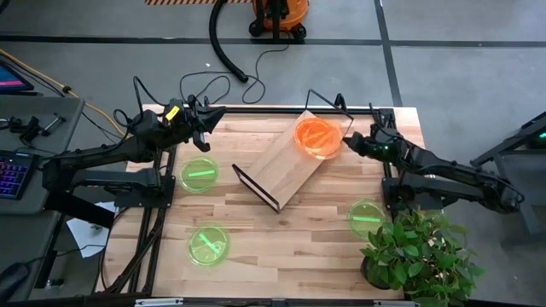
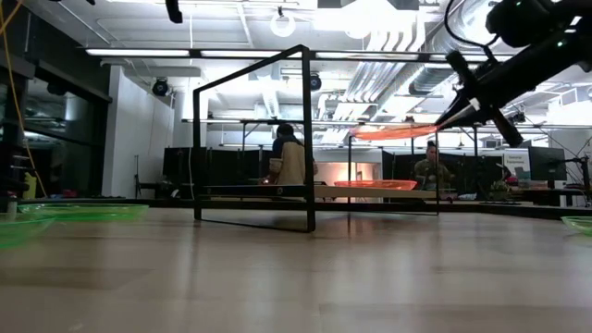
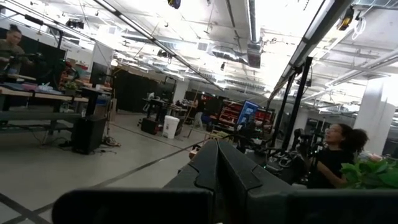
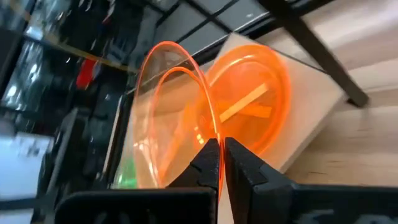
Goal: Place and stack plates onto a shelf
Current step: Stack the orange plate on top of the orange plates on the shelf
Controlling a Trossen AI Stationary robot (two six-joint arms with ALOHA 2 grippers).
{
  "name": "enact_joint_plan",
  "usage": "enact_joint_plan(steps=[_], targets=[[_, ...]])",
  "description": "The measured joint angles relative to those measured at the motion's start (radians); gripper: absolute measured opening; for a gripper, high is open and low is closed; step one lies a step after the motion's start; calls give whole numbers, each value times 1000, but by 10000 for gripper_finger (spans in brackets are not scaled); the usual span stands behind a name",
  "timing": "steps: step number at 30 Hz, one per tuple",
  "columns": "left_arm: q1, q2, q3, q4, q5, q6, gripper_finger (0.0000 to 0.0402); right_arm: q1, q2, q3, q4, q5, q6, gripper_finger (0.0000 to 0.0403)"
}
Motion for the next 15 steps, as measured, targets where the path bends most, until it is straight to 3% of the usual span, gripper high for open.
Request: enact_joint_plan(steps=[6,12,15], targets=[[0,0,0,0,0,0,0,26,95,0,29,134,125,0],[0,0,0,0,0,-1,0,45,224,0,110,175,206,0],[0,0,0,0,-4,-2,0,59,280,0,123,247,269,0]])
